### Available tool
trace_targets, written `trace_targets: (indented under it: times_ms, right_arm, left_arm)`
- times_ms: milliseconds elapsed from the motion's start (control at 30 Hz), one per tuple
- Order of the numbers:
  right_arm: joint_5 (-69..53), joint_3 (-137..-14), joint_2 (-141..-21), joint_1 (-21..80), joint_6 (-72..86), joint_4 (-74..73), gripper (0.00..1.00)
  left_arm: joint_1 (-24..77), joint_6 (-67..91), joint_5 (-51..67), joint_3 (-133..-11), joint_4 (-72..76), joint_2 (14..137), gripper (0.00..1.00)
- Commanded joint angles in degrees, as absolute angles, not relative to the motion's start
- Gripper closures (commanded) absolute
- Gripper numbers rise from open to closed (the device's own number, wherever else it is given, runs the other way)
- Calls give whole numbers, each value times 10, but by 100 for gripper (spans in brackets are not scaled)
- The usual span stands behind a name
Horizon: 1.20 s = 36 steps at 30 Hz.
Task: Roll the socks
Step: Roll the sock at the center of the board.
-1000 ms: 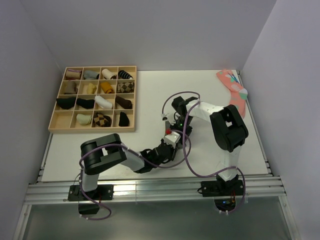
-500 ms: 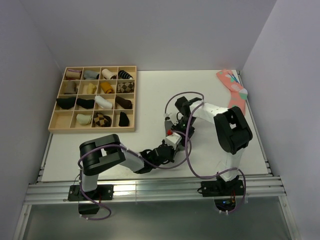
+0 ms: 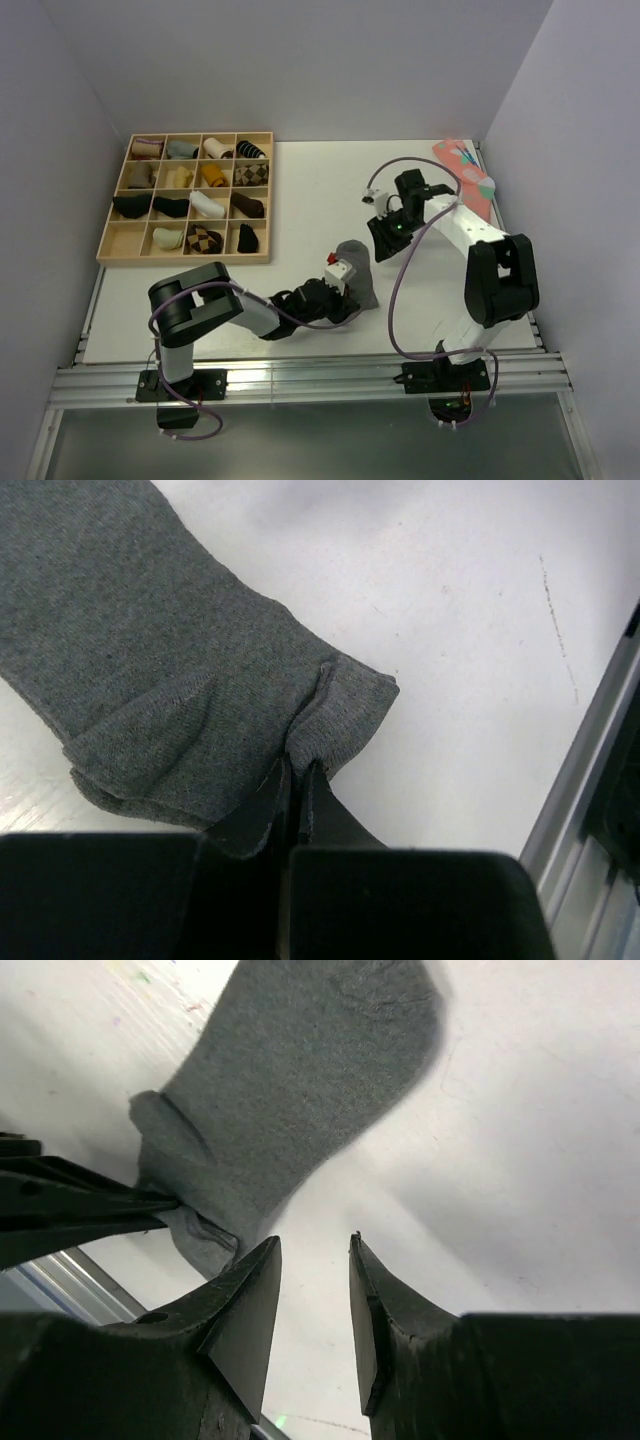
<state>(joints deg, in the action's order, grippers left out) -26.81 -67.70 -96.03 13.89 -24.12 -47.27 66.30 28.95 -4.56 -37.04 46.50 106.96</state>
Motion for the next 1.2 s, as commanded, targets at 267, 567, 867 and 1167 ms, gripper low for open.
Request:
trace_targets:
  times_ms: [267,567,867,1167]
  right_arm:
    - [-453,-601,-883,72,-472,-534,59]
    - [-458,-557,-832,79,-613,-570,57]
    - [-415,-469,-773,143,-638,-513,55]
    - [-370,-419,-757,241,-579,-420,51]
  left_arm:
    - [606,354,137,-401,232,1094,100]
    - [562,415,255,-439,173,1109,100]
    - [538,456,315,-466,147,1136,100]
    - [531,463,329,-497,104,1143,100]
